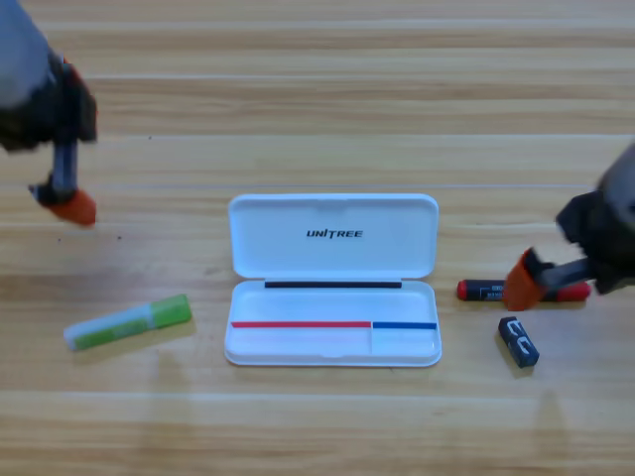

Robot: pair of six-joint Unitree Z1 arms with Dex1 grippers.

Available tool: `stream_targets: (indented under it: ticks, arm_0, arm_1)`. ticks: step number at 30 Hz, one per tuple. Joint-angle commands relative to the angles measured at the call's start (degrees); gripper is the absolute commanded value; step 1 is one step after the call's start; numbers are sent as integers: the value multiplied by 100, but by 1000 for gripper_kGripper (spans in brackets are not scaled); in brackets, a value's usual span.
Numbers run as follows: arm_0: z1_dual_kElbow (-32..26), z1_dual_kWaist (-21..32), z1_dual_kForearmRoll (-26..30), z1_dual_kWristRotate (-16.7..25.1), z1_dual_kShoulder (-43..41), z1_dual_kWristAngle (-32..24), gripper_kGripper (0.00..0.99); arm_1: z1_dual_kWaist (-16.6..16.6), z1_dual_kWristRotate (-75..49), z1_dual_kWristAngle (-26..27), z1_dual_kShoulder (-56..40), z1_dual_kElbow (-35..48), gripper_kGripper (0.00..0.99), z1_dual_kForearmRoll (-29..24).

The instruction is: Clean up eraser and pencils

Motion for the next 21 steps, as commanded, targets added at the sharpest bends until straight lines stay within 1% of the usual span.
stream_targets:
  ticks: [1,7,12,14,16,18,21]
  arm_0:
    - [276,351,-53,-175,815,-111,986]
    - [356,351,-106,-500,1079,-226,986]
    - [364,351,-88,-658,1132,-542,988]
    - [364,351,-71,-702,1158,-656,988]
    - [364,351,-71,-773,1202,-744,986]
    - [391,351,-71,-825,1228,-850,986]
    - [443,395,-71,-861,1281,-990,983]
  arm_1:
    - [171,107,-152,1145,-236,939,27]
    - [154,107,-91,1567,-306,939,18]
    - [136,151,-55,1769,-288,936,-61]
    - [118,160,-38,1848,-297,899,-87]
    - [101,178,-3,1909,-297,890,-96]
    - [74,178,112,1953,-280,824,-149]
    - [39,186,147,2006,-227,807,-228]
